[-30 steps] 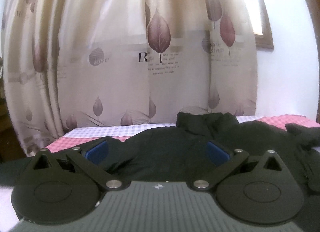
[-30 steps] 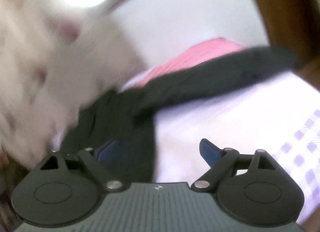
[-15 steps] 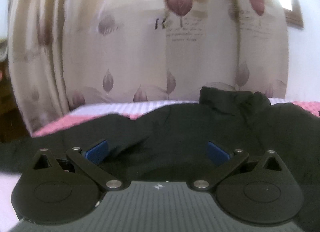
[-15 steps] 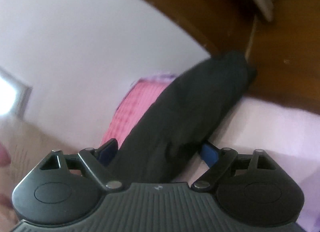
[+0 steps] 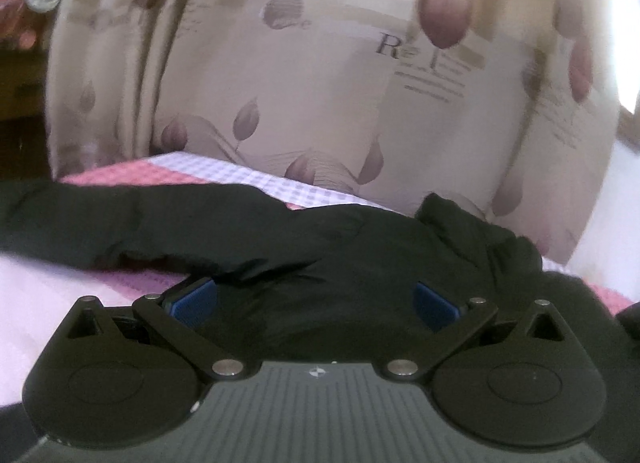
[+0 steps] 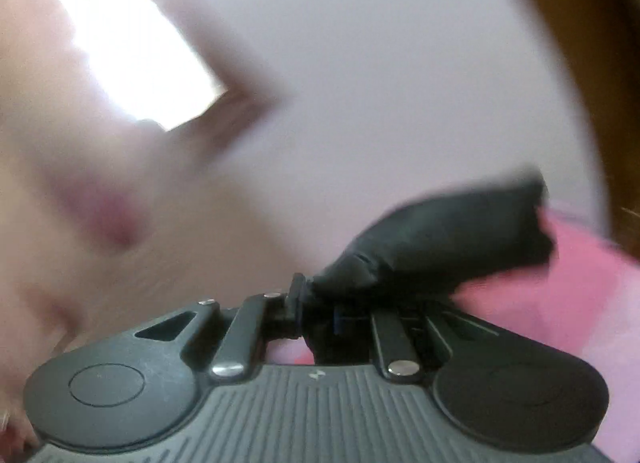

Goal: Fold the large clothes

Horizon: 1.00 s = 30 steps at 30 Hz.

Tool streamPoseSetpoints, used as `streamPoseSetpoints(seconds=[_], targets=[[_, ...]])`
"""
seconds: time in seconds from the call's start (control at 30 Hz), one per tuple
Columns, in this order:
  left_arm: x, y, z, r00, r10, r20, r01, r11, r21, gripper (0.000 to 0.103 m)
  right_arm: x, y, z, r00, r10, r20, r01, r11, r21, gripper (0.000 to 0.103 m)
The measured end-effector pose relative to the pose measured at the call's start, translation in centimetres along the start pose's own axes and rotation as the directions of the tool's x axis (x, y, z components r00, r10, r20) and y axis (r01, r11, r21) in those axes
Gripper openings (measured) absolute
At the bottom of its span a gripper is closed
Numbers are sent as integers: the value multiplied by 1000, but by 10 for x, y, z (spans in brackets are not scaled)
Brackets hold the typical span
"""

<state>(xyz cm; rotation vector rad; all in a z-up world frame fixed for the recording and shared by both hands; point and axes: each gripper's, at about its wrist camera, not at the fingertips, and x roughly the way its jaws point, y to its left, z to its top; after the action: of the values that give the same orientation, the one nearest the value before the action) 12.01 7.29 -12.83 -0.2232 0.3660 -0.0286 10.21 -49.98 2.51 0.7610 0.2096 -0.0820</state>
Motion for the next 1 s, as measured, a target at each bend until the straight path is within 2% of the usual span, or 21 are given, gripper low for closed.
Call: streamPoseSetpoints(seconds=[0.1, 0.17, 0.23, 0.27, 0.3, 0.33, 0.4, 0.43, 0.47, 0.53, 0.6, 0.63, 0.67, 0.7, 0.73, 0.8, 0.83, 0.87, 0.93, 1.0], targets=[[0, 6, 1, 1000, 6, 4, -6, 999, -48, 103, 34, 88, -45, 983, 159, -96, -173, 972, -160, 12], [-1, 10, 1, 1000, 8, 10, -8, 997, -74, 103, 60, 132, -89, 964, 204, -169, -242, 937, -252, 12], [-1, 13, 1, 1000, 8, 10, -7, 996, -90, 103, 80, 163, -140, 943, 209, -258, -289, 900, -327, 12], [-1, 14, 1, 1000, 6, 9, -5, 995, -96, 103, 81, 177, -171, 933, 195, -302, -303, 880, -365, 12], [-1, 14, 2, 1000, 3, 8, -2, 995, -101, 103, 88, 187, -200, 930, 158, -333, -303, 841, -448, 12], [0, 15, 2, 1000, 1, 7, -1, 995, -105, 103, 96, 191, -223, 925, 121, -359, -307, 796, -522, 13], [0, 16, 2, 1000, -4, 10, 6, 994, -110, 103, 103, 193, -270, 901, 56, -429, -338, 710, -618, 12], [0, 16, 1, 1000, -7, 12, 8, 994, -112, 103, 105, 195, -290, 902, 10, -432, -332, 654, -679, 12], [0, 16, 1, 1000, -9, 13, 11, 994, -113, 103, 107, 198, -304, 904, -32, -427, -322, 604, -729, 14], [0, 16, 1, 1000, -12, 15, 14, 993, -116, 103, 105, 199, -321, 904, -58, -423, -327, 542, -774, 16], [0, 17, 1, 1000, -13, 13, 14, 993, -119, 103, 99, 195, -317, 909, -48, -415, -335, 511, -792, 25], [0, 17, 0, 1000, -12, 13, 14, 993, -121, 103, 101, 195, -315, 906, -39, -422, -345, 510, -788, 41], [0, 18, 0, 1000, -12, 11, 13, 992, -124, 103, 100, 194, -311, 902, -25, -431, -358, 514, -779, 65], [0, 18, 0, 1000, -12, 9, 13, 992, -128, 103, 94, 194, -306, 897, 3, -442, -378, 525, -763, 74], [1, 19, 0, 1000, -13, 5, 14, 991, -134, 103, 106, 193, -301, 890, 35, -455, -398, 547, -736, 79], [3, 20, 0, 1000, -13, -3, 13, 990, -142, 103, 88, 191, -281, 868, 109, -485, -441, 619, -650, 79], [3, 19, 0, 1000, -12, -5, 11, 990, -142, 103, 79, 188, -269, 865, 141, -481, -444, 661, -605, 79], [4, 18, 0, 1000, -11, -8, 10, 990, -138, 103, 82, 186, -261, 868, 171, -467, -443, 691, -571, 79], [4, 16, 0, 1000, -7, -14, 5, 992, -122, 103, 79, 181, -249, 887, 194, -420, -420, 719, -554, 78], [6, 12, 0, 1000, 3, -22, -5, 995, -97, 103, 89, 187, -240, 914, 139, -382, -357, 726, -589, 56]])
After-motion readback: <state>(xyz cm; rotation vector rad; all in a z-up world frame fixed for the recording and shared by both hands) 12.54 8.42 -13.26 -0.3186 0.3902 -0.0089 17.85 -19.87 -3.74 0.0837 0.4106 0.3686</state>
